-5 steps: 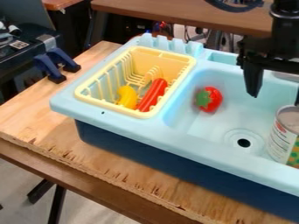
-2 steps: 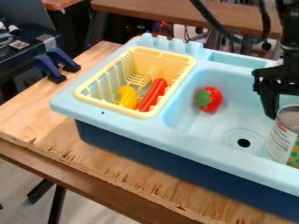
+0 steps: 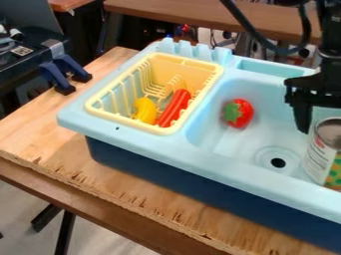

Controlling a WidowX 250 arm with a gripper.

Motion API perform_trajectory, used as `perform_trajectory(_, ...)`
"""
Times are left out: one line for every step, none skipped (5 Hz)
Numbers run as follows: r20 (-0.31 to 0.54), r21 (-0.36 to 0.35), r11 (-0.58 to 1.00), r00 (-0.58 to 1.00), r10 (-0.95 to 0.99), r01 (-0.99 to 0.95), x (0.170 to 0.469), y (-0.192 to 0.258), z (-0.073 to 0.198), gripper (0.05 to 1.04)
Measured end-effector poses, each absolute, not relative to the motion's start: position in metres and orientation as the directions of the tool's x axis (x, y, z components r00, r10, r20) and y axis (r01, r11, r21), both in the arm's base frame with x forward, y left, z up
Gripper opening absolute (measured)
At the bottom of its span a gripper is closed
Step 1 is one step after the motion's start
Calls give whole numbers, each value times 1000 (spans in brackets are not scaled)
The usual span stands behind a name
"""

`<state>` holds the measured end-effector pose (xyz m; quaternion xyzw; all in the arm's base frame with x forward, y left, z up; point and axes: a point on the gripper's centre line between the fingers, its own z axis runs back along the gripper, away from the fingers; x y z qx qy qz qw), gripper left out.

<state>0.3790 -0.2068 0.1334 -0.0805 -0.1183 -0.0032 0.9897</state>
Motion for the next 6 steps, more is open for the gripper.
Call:
perform_trajectory(227,-125,992,974,19,10,368,-207,131,998)
perform_trajectory(206,-57,998,978,15,-3,335,-206,129,998)
perform_trajectory(175,-46,998,983,55,-47,306,-197,129,998)
perform_trajectory(157,-56,995,983,92,-84,295,-193,128,998)
perform_trajectory(157,-70,993,982,109,-99,298,-191,128,998)
perform_trajectory(170,-85,988,975,142,-129,307,-183,131,998)
